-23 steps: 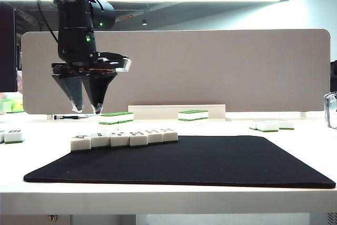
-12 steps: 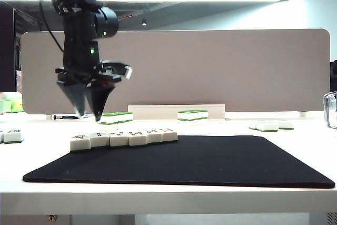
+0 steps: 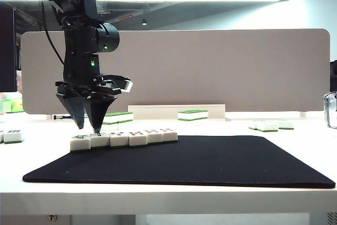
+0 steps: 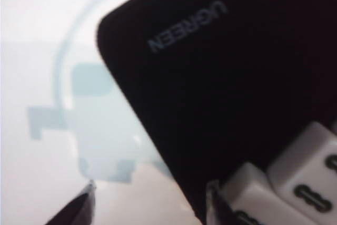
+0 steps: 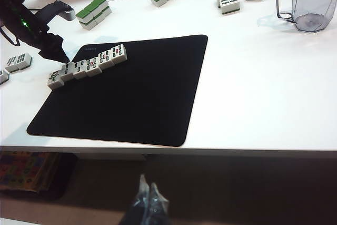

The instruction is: Align six mahjong tiles in a row on the table.

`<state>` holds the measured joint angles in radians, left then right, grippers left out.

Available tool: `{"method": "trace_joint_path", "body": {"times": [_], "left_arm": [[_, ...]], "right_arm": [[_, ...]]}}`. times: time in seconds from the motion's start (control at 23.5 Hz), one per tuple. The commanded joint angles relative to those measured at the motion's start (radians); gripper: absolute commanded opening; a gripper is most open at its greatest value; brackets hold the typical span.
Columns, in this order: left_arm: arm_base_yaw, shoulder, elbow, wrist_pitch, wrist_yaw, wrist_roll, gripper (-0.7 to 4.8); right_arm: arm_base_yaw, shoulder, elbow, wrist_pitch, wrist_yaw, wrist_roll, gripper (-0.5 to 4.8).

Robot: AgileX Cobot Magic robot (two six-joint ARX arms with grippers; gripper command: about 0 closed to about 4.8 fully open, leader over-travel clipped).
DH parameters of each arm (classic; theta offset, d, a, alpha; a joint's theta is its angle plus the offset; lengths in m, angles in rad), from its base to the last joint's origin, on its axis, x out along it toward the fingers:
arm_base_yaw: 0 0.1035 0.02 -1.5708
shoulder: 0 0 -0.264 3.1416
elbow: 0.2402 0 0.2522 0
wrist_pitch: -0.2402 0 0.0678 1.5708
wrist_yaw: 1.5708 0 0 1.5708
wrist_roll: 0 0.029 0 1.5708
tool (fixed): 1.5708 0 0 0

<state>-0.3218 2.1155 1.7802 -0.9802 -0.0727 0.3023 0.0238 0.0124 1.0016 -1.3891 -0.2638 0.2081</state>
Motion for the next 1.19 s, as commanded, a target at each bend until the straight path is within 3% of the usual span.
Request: {"method": "trace_joint_path", "body": {"times": [0.04, 0.72, 0.81, 0.85, 0.98, 1.19], "left_arm": [[-0.001, -0.001, 0.001, 0.002, 0.014, 0.003, 2.68], [-0.002, -0.001, 0.001, -0.015, 0.050, 0.002, 2.68], [-0.001, -0.002, 0.002, -0.009, 0.019, 0.023, 2.68], [-0.001, -0.008, 0.002, -0.005, -0.090, 0.030, 2.68], [-0.001, -0.027, 0.002, -0.010, -0.231, 0.021, 2.68], [0.005, -0.093, 0.002, -0.031, -0.205, -0.018, 2.67]], "right_arm": [[0.000, -0.012, 0.002, 0.009, 0.001, -0.003, -0.01], [0.000, -0.012, 0.002, 0.009, 0.026, -0.003, -0.01], [0.000, -0.012, 0.002, 0.009, 0.026, -0.003, -0.01], [0.000, -0.012, 0.002, 0.009, 0.026, -0.003, -0.01], [0.000, -0.012, 0.002, 0.009, 0.026, -0.003, -0.01], [0.000, -0.012, 0.002, 0.009, 0.026, -0.003, -0.01]]}}
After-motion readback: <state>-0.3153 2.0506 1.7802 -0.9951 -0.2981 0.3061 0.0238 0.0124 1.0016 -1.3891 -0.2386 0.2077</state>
